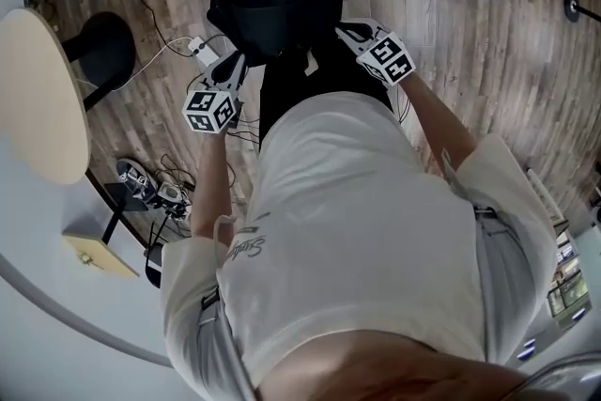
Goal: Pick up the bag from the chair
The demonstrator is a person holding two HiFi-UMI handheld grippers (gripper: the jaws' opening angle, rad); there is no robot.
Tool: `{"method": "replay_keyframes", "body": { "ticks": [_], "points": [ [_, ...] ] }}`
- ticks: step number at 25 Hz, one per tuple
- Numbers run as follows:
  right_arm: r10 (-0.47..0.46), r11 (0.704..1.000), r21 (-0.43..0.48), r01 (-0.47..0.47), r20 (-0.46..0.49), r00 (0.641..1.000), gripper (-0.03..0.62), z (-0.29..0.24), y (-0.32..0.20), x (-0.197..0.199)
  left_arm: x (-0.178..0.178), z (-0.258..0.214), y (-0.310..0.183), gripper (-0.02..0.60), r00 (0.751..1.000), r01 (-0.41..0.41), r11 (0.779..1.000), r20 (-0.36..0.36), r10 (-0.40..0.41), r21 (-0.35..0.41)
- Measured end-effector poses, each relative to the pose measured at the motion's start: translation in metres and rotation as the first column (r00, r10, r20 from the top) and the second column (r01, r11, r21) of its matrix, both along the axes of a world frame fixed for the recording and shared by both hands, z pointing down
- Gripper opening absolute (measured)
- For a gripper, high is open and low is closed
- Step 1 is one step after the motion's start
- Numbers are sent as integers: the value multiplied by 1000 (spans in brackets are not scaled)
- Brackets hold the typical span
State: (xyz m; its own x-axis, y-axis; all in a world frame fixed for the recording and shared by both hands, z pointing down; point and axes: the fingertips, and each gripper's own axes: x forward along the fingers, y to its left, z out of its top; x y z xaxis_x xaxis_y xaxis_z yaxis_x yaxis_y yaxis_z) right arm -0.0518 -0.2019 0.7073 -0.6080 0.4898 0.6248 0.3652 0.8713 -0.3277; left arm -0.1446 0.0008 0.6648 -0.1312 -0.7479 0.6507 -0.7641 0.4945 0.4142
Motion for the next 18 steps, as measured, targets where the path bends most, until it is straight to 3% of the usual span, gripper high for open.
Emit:
{"method": "replay_keyframes", "body": {
  "ticks": [4,6,7,13,18],
  "points": [
    [-56,997,-50,51,-110,992,81,38,8,22,17,24,13,60,997,8,999,-73,-11,-35],
    [-75,996,-65,65,-150,986,95,53,12,32,23,36,15,161,994,1,999,-106,-6,-53],
    [-87,995,-70,76,-166,982,104,59,13,37,27,43,15,178,993,-5,998,-120,-3,-63],
    [-195,978,-117,171,-240,951,149,97,22,53,39,92,8,186,982,-77,990,-179,55,-119],
    [-271,958,-161,236,-252,929,160,107,44,44,40,108,2,186,965,-119,989,-243,95,-88]
  ]
}}
